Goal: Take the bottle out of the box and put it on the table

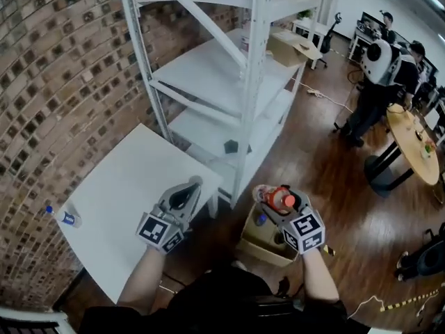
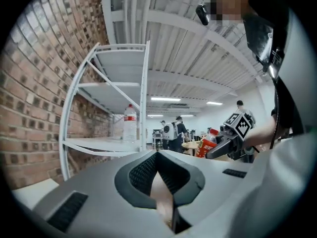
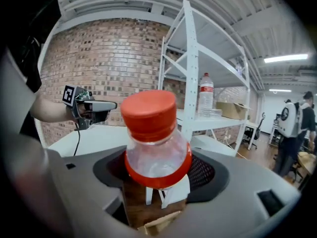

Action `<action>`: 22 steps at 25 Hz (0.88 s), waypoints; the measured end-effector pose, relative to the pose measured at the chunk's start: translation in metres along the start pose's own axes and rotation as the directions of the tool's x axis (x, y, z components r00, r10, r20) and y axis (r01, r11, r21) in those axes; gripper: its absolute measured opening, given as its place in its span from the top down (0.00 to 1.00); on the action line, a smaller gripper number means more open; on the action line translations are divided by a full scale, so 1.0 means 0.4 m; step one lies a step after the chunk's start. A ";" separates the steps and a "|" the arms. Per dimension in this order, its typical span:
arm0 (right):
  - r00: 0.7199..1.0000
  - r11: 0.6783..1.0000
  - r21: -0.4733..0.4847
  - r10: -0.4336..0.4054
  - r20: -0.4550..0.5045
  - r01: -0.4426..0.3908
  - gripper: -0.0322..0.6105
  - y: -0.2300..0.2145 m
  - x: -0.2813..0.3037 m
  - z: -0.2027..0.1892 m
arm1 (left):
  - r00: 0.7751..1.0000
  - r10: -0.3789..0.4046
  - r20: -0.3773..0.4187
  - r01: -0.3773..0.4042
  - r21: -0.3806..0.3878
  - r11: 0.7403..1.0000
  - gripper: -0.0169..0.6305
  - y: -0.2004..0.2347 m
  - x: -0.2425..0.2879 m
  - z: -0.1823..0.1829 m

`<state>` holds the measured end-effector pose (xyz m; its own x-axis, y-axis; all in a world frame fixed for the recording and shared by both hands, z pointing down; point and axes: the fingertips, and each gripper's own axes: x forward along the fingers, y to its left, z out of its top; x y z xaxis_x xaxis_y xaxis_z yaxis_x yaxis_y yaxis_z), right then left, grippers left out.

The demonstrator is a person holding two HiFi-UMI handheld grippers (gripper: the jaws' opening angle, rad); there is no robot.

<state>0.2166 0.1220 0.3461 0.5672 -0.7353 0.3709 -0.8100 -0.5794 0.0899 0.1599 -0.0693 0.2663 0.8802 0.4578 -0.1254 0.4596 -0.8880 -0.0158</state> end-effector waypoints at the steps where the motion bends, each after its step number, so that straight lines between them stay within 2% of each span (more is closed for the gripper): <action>1: 0.999 0.999 -0.010 0.043 0.010 -0.043 0.44 0.017 0.030 0.024 | 0.999 0.044 0.004 -0.044 0.021 0.999 0.98 0.021 -0.031 0.017; 5: 0.974 0.977 -0.016 0.213 0.078 -0.213 0.44 0.092 0.133 0.125 | 0.975 0.220 0.027 -0.222 0.063 0.973 0.98 0.095 -0.151 0.065; 9: 0.919 0.923 -0.087 0.382 0.103 -0.374 0.44 0.201 0.238 0.202 | 0.918 0.396 0.033 -0.398 0.078 0.914 0.98 0.137 -0.299 0.081; 11: 0.877 0.881 -0.126 0.469 0.104 -0.456 0.44 0.275 0.290 0.234 | 0.869 0.493 0.029 -0.493 0.098 0.864 0.98 0.156 -0.389 0.087; 16: 0.761 0.758 -0.194 0.644 0.076 -0.623 0.44 0.461 0.363 0.286 | 0.717 0.695 0.050 -0.696 0.114 0.709 0.98 0.161 -0.604 0.120; 19: 0.686 0.677 -0.227 0.726 0.051 -0.700 0.44 0.574 0.386 0.296 | 0.635 0.772 0.032 -0.769 0.122 0.627 0.98 0.128 -0.709 0.119; 22: 0.624 0.613 -0.228 0.781 0.030 -0.756 0.44 0.673 0.403 0.298 | 0.561 0.828 0.010 -0.823 0.120 0.556 0.98 0.093 -0.801 0.105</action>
<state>0.1077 -0.1946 0.3200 -0.2741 -0.9218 0.2741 -0.9596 0.2810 -0.0144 -0.1102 -0.2508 0.2642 0.8729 -0.4790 -0.0931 -0.4830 -0.8753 -0.0251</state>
